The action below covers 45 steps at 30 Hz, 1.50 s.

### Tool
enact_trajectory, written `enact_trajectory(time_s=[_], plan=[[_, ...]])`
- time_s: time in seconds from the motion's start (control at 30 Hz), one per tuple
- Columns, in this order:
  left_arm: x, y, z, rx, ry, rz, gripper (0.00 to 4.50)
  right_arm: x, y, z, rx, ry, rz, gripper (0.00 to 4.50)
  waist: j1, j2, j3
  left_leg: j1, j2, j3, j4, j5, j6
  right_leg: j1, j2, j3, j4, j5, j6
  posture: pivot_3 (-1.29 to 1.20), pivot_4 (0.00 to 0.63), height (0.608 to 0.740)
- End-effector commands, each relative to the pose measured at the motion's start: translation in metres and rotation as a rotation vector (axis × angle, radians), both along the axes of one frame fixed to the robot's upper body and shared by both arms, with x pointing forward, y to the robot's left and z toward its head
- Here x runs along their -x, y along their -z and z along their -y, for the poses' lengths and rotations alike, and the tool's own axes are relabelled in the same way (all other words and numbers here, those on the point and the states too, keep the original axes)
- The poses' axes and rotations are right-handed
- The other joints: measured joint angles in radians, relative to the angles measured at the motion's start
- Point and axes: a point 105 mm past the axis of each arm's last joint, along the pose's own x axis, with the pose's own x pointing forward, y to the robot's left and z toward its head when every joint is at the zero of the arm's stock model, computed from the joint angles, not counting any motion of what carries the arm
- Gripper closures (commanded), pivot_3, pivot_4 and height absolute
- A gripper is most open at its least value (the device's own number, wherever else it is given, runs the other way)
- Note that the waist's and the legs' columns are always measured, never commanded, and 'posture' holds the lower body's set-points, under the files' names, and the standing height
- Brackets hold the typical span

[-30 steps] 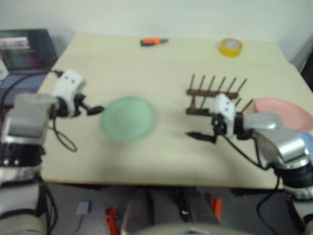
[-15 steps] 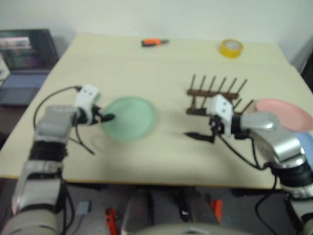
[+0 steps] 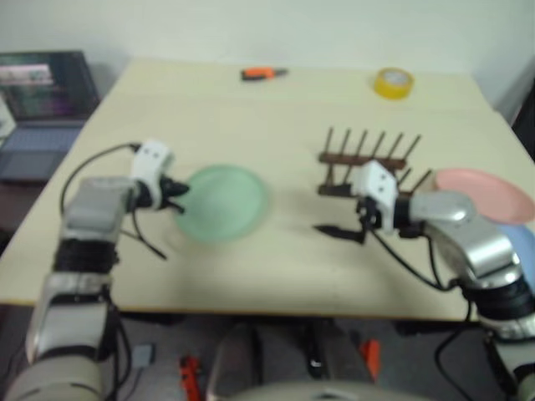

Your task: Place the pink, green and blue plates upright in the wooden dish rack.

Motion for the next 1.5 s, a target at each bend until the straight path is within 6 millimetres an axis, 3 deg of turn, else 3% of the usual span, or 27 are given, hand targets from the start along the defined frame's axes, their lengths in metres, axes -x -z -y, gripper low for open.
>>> enact_trajectory(time_s=[0.03,0.13,0.23,0.37,0.47,0.57,0.67,0.77,0.97,1.1,1.3,1.5], plan=[[-0.001,-0.002,-0.003,-0.04,-0.008,0.009,4.49,0.002,-0.01,-0.002,0.001,-0.012,0.055,0.0,0.0,0.0,0.0,0.0,0.0,0.0,0.0,0.0,0.0,0.0,0.0,0.0,0.0,0.0,0.0,0.0,0.15,0.74],[-0.002,-0.005,-0.011,-0.047,-0.044,0.016,4.49,0.001,-0.01,-0.001,0.005,-0.007,0.058,0.0,0.0,0.0,0.0,0.0,0.0,0.0,0.0,0.0,0.0,0.0,0.0,0.0,0.0,0.0,0.0,0.0,0.15,0.74],[-0.002,-0.003,-0.015,-0.054,-0.05,0.011,3.74,0.001,-0.009,-0.001,0.007,-0.007,0.06,0.0,-0.002,0.0,0.0,0.0,0.0,0.0,0.0,0.0,0.0,0.0,0.0,0.0,0.0,0.0,0.0,0.0,0.15,0.74],[0.001,-0.015,-0.03,-0.062,-0.075,0.052,2.24,0.001,-0.013,0.003,0.007,-0.001,0.07,0.0,-0.003,0.0,0.0,0.0,0.0,0.0,0.0,0.0,0.0,0.0,0.0,0.0,0.0,0.0,0.0,0.0,0.15,0.74],[0.009,-0.05,-0.051,-0.11,-0.084,0.151,1.19,-0.001,-0.026,0.026,0.004,0.038,0.083,0.0,-0.006,-0.001,0.0,0.0,0.001,0.0,0.0,0.0,0.0,-0.001,0.0,0.0,0.0,0.0,0.0,0.0,0.15,0.74],[0.02,-0.102,-0.049,-0.132,0.002,0.286,1.19,-0.004,-0.053,0.069,-0.048,0.132,0.091,0.0,-0.004,-0.002,0.001,-0.003,0.001,0.0,-0.001,0.0,0.0,-0.002,-0.001,0.0,-0.001,0.001,-0.002,0.0,0.15,0.74],[0.034,-0.133,-0.008,-0.125,0.236,0.371,1.19,-0.009,-0.078,0.129,-0.059,0.285,0.112,0.0,0.011,-0.002,0.001,-0.004,-0.001,0.0,-0.001,0.0,0.0,-0.002,-0.004,-0.002,-0.003,0.002,-0.005,0.0,0.15,0.74],[0.039,-0.125,0.041,-0.108,0.433,0.353,1.19,-0.013,-0.075,0.179,0.078,0.416,0.115,0.0,0.022,-0.001,-0.001,-0.003,-0.001,0.002,-0.001,0.0,0.0,0.0,-0.012,-0.005,-0.004,0.0,-0.005,0.0,0.15,0.74],[0.036,-0.098,0.114,-0.017,0.598,0.302,1.19,-0.024,-0.06,0.224,0.215,0.517,0.075,0.0,0.002,0.001,-0.001,0.0,-0.001,0.006,0.0,0.001,0.001,0.002,-0.006,-0.004,-0.001,-0.001,-0.001,0.0,0.15,0.74],[0.052,-0.078,0.182,0.057,0.76,0.254,1.19,-0.025,-0.049,0.248,0.288,0.569,0.033,0.0,-0.013,0.001,-0.001,0.0,0.0,0.007,0.001,0.001,0.001,0.001,-0.002,0.001,-0.001,0.003,0.006,0.0,0.15,0.74],[0.053,-0.066,0.208,0.066,0.78,0.218,1.19,-0.022,-0.035,0.265,0.35,0.595,-0.027,0.0,-0.031,0.001,-0.001,0.002,-0.001,0.007,0.0,0.001,0.001,0.001,0.001,0.002,0.0,0.003,0.008,0.0,0.15,0.74],[0.055,-0.059,0.215,0.058,0.788,0.196,1.19,-0.02,-0.023,0.268,0.351,0.589,-0.077,0.0,-0.033,0.004,-0.001,0.005,-0.001,0.007,0.001,0.001,0.001,0.003,0.002,0.004,0.001,0.004,0.006,0.0,0.15,0.74]])
